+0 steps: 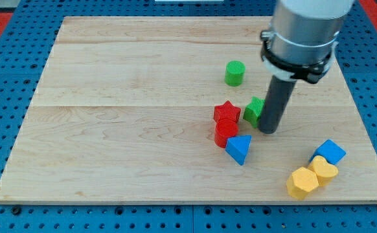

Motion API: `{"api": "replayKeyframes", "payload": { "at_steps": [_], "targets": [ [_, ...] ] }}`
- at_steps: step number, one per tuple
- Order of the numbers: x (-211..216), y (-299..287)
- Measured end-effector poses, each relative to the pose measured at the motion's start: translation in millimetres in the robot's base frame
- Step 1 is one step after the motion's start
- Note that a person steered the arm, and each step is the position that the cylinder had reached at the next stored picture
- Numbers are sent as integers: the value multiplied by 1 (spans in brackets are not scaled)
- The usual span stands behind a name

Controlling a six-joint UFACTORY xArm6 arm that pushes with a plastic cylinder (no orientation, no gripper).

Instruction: Move the red star towards the red circle

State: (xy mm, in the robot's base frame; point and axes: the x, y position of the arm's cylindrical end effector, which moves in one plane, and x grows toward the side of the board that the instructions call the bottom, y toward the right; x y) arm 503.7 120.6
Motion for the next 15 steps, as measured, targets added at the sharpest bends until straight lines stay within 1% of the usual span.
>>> {"api": "replayKeyframes", "payload": {
  "at_steps": [1,2,3,4,5,6,7,8,9,10,12,13,14,15],
  "targets": [
    [22,-26],
    [22,-61],
    [15,-75],
    [-15,-108],
    [-35,-147],
    [-34,-205],
    [-60,-207],
    [-71,-196],
    [-52,-193],
    [-1,-157],
    [3,-36],
    [-18,-29],
    [-51,-45],
    [-64,-78]
  ]
}}
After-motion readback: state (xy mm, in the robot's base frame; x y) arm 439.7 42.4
